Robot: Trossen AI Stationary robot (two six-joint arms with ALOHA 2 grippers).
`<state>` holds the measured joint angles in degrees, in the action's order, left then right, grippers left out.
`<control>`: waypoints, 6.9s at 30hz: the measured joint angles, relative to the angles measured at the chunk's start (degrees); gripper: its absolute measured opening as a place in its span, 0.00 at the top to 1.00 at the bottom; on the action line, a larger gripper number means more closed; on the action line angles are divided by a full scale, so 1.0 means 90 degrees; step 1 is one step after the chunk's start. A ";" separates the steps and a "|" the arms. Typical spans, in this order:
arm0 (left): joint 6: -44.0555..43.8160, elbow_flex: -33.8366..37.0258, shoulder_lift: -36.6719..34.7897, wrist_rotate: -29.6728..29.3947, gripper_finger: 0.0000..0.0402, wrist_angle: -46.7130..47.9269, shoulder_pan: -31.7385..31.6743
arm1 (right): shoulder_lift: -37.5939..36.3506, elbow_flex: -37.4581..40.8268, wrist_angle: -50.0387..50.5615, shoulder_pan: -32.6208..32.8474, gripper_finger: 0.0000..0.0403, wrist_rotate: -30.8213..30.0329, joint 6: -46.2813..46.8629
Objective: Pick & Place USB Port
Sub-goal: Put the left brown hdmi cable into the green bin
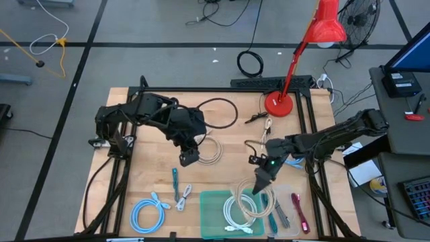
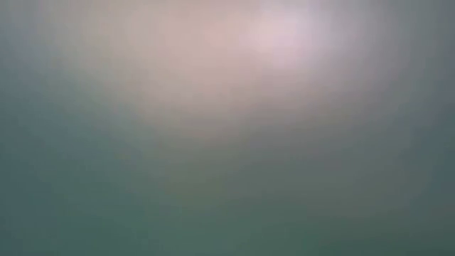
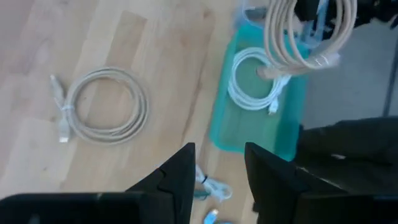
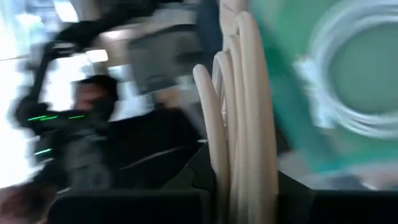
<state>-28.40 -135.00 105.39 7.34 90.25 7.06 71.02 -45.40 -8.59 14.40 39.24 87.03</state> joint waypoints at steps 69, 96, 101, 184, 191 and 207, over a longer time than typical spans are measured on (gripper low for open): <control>0.2144 0.4055 -0.0806 0.2973 0.69 -0.7890 -0.0384 | 0.2518 -0.7734 0.9211 0.2577 0.96 -0.5825 -0.1729; 0.0580 0.4046 0.0051 0.3964 0.42 -0.8799 0.0064 | 0.3115 -0.7724 0.7955 0.2251 0.96 -0.4855 -0.2516; 0.0614 0.4046 0.0048 0.3793 0.42 -0.8715 0.0201 | 0.3111 -0.7724 0.8065 0.2225 0.96 -0.5032 -0.2475; 0.1246 0.5357 -0.3775 -0.4863 0.92 -0.9985 0.3875 | 0.1921 -0.7661 0.3907 0.1810 0.61 -0.9629 -0.5928; 0.1412 0.5360 -0.3718 -0.4317 0.92 -1.0238 0.3697 | 0.2032 -0.6567 -0.0164 0.0985 0.60 -0.5966 -0.6305; 0.1303 0.5360 -0.3752 -0.4193 0.92 -1.0013 0.3551 | 0.1999 -0.4904 -0.3210 0.0858 0.53 -0.4850 -0.5314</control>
<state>-16.68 -86.76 71.61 -30.40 0.13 39.03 89.01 -89.54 -37.47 22.12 -4.40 39.21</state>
